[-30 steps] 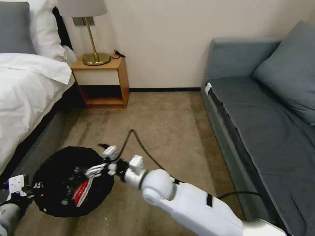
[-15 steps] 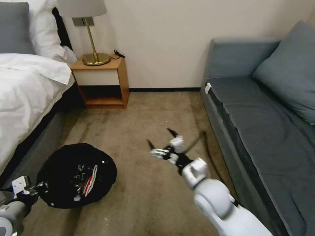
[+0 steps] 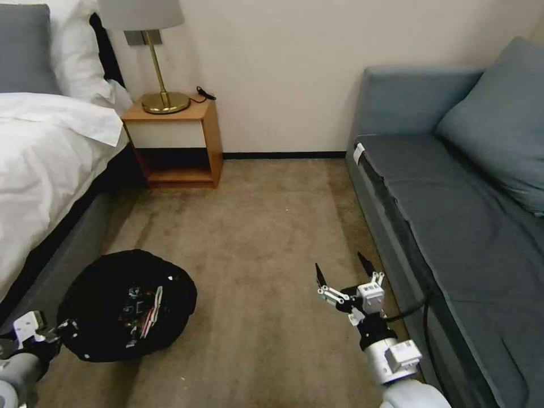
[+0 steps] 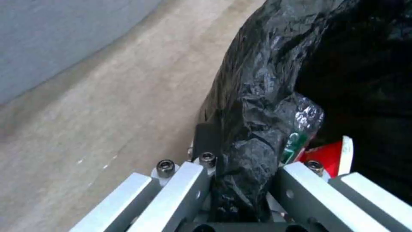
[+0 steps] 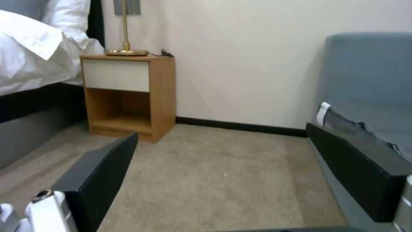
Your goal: Pick up the trash bin, then pick up the garbage on the floor and place it into the trash bin.
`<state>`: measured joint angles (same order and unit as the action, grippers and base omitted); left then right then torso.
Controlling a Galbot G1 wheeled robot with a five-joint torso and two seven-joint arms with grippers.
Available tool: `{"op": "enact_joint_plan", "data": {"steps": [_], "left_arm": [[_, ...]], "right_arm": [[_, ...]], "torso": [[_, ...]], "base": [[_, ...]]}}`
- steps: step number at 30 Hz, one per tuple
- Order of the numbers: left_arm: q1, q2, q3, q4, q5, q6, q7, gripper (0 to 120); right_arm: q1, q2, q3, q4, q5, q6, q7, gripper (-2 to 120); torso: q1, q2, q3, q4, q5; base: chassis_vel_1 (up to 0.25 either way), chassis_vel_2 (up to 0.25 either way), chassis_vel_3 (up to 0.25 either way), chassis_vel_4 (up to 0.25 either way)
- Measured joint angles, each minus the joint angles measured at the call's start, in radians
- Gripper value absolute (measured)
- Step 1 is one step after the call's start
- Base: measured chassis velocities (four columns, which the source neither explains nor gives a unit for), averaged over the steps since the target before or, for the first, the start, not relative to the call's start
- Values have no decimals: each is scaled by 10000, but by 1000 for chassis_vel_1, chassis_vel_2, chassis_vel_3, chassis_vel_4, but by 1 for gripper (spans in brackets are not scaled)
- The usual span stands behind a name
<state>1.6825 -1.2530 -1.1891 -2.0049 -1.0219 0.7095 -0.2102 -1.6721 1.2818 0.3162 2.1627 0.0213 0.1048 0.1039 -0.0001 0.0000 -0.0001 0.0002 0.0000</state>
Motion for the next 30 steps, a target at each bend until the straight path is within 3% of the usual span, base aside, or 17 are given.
{"op": "enact_joint_plan", "data": {"steps": [13, 22, 24, 30], "left_arm": [[-305, 95, 26, 1077, -381, 244, -451, 3], [-350, 118, 64, 1163, -315, 248, -422, 31], [-257, 117, -45, 1050, -202, 250, -363, 43], [4, 25, -241, 592, 318, 253, -35, 62]], "right_arm": [[81, -3, -73, -17, 41, -18, -2, 100], [110, -7, -99, -31, 63, -41, -6, 100], [116, -9, -103, -35, 67, -45, -7, 100], [122, -11, -108, -42, 73, -51, -10, 100]], "torso": [[0, 0, 0, -1, -1], [1, 0, 0, -3, -1], [1, 0, 0, -2, 0], [1, 0, 1, -2, 0]], "base": [[0, 0, 0, 0], [0, 0, 0, 0], [0, 0, 0, 0], [0, 0, 0, 0]]}}
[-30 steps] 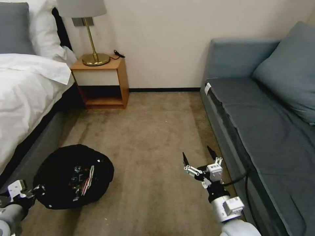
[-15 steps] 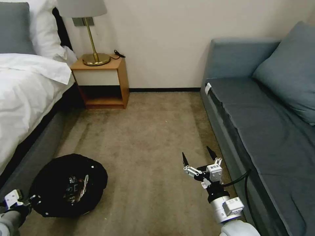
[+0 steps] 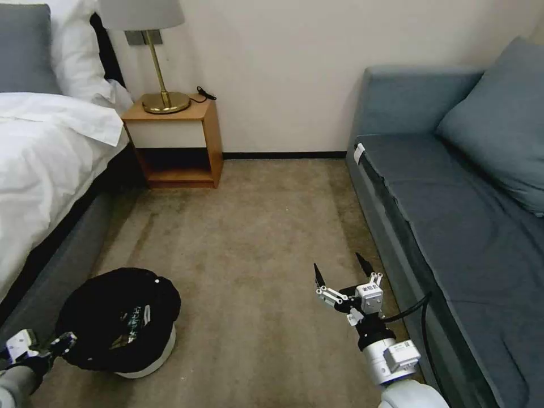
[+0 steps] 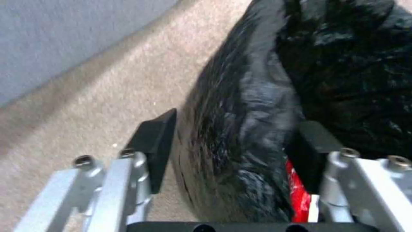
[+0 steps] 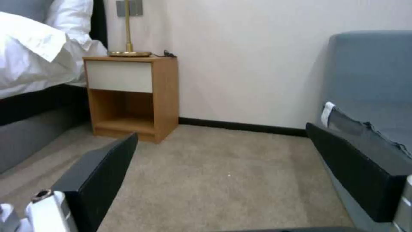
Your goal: Pick up the trash bin, then pick up the garbage on the floor and place it into the trash bin.
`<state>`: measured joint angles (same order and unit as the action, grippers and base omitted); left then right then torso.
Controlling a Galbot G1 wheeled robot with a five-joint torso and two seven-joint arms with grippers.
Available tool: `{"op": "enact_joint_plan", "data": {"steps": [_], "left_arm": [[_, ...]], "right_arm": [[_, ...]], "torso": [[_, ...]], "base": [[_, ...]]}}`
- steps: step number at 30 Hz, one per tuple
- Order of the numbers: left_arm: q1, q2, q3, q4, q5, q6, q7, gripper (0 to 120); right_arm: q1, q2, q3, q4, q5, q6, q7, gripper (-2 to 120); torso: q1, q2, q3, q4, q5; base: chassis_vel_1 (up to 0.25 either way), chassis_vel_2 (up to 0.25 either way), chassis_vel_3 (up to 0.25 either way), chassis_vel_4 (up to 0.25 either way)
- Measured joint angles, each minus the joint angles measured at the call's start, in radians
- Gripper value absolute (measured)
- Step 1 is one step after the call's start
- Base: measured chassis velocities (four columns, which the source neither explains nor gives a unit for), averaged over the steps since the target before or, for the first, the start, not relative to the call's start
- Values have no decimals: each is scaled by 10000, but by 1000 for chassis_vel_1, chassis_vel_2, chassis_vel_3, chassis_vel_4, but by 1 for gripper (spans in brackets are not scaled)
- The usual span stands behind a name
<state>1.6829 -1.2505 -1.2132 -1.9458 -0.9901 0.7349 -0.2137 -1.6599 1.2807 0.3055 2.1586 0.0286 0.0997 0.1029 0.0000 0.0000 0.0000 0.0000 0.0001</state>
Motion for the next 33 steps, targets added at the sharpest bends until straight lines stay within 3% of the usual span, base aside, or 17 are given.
{"op": "enact_joint_plan", "data": {"steps": [5, 7, 10, 11, 12, 14, 15, 17, 20, 23, 25, 33], "left_arm": [[280, -104, -111, -666, 802, -160, 527, 79], [388, -154, -124, -993, 1198, -567, 792, 86], [780, -327, 206, -1987, 2224, -2151, 1494, 98], [780, -327, 206, -1987, 2224, -2151, 1494, 98], [878, -367, 373, -2180, 2492, -2548, 1626, 99], [1161, -567, 946, -2881, 3379, -4151, 1995, 100], [1231, -702, 1081, -3162, 3649, -4645, 2071, 100], [1277, -802, 1174, -3349, 3860, -4981, 2131, 100], [1588, -1183, 1529, -3829, 4944, -6423, 2434, 100], [1764, -1236, 1666, -3848, 5388, -7090, 2623, 100], [2000, -1255, 2195, -3706, 6280, -8259, 2831, 100], [1762, -1305, 3189, -3055, 6866, -9325, 2838, 100]], "right_arm": [[4, -3, -3, -5, 3, -4, 0, 100], [5, -3, -4, -6, 4, -6, -1, 100], [8, -3, -7, -6, 7, -8, -1, 100], [8, -3, -7, -6, 7, -8, -1, 100], [8, -3, -8, -7, 7, -8, -1, 100], [9, -3, -10, -7, 9, -9, -1, 100], [11, -4, -10, -7, 10, -9, -1, 100], [11, -4, -11, -7, 11, -9, -1, 100], [12, -4, -11, -7, 11, -9, -2, 100], [13, -3, -12, -7, 11, -10, -2, 100], [14, -4, -12, -7, 12, -10, -2, 100], [13, -4, -12, -7, 12, -11, -2, 100]], "torso": [[0, 0, 0, 0, 0], [0, 0, 0, 1, 0], [0, 0, 0, 0, 2], [0, 0, 0, 0, 2], [0, 0, 0, 1, 1], [0, 0, 0, -2, 0], [0, 0, -1, -1, 2], [0, 0, 0, -2, 2], [1, 0, 0, -1, 2], [0, 0, 0, 0, 1], [0, 0, 0, 0, 4], [1, 0, 0, 1, -2]], "base": [[0, 0, 0, 0], [0, 0, 0, 0], [0, 0, 0, 0], [0, 0, 0, 0], [0, 0, 0, 0], [0, 0, 0, 0], [0, 0, 0, 0], [0, 0, 0, 0], [0, 0, 0, 0], [0, 0, 0, 0], [0, 0, 0, 0], [0, 0, 0, 0]]}}
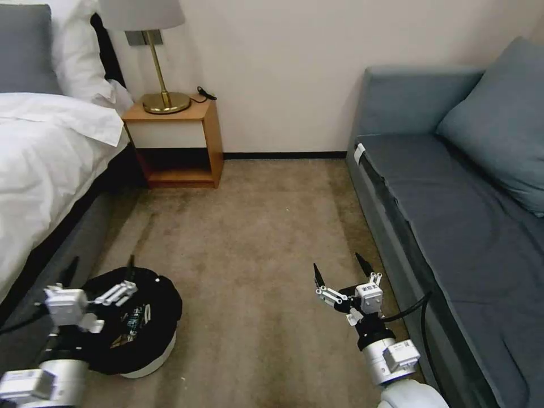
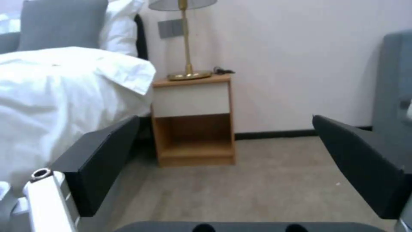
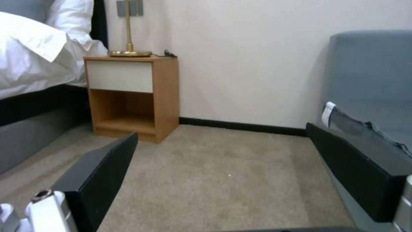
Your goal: Pick up the trash bin, then pick up the garbage on the floor and place it into the trash bin.
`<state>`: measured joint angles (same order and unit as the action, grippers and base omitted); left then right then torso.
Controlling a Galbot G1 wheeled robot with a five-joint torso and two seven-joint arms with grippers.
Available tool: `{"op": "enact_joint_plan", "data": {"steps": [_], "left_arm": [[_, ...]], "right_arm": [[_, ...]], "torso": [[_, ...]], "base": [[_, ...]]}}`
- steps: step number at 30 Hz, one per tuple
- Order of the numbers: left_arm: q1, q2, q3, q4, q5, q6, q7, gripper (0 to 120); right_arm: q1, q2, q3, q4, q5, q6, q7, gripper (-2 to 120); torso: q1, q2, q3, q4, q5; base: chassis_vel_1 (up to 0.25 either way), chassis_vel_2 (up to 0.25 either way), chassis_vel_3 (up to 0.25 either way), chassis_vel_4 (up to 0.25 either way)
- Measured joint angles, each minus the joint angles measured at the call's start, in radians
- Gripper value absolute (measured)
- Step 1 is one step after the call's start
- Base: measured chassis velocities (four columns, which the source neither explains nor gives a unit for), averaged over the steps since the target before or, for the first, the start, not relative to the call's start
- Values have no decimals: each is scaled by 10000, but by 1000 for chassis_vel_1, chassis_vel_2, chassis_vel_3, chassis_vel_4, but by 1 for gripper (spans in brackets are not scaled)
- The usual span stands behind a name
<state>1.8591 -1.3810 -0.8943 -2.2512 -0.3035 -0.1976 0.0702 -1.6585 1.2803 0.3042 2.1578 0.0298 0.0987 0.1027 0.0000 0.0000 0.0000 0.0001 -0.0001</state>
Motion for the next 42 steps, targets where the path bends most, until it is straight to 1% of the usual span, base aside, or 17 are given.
{"op": "enact_joint_plan", "data": {"steps": [2, 4, 5, 7, 42], "left_arm": [[-352, 13, 413, 415, -58, -243, 15, 100], [-404, 22, 458, 474, -62, -247, 20, 100], [-576, 58, 624, 690, -52, -238, 30, 100], [-676, 82, 695, 796, -36, -195, 31, 100], [-686, 101, 648, 812, -92, -52, 1, 100]], "right_arm": [[2, 0, 0, 0, 0, 0, 0, 100], [1, 0, 0, 0, 0, 0, 0, 100], [2, 0, 0, 0, 0, 0, 0, 100], [1, 0, 0, 0, 0, 0, 0, 100], [1, 0, 0, 0, 0, 0, 0, 100]], "torso": [[0, 0, 0, -1, 1], [0, 0, 0, -2, 0], [0, 0, 0, -2, 0], [0, 0, 0, -2, 1], [-1, 0, 0, -1, 1]], "base": [[0, 0, 0, 0], [0, 0, 0, 0], [0, 0, 0, 0], [0, 0, 0, 0], [0, 0, 0, 0]]}}
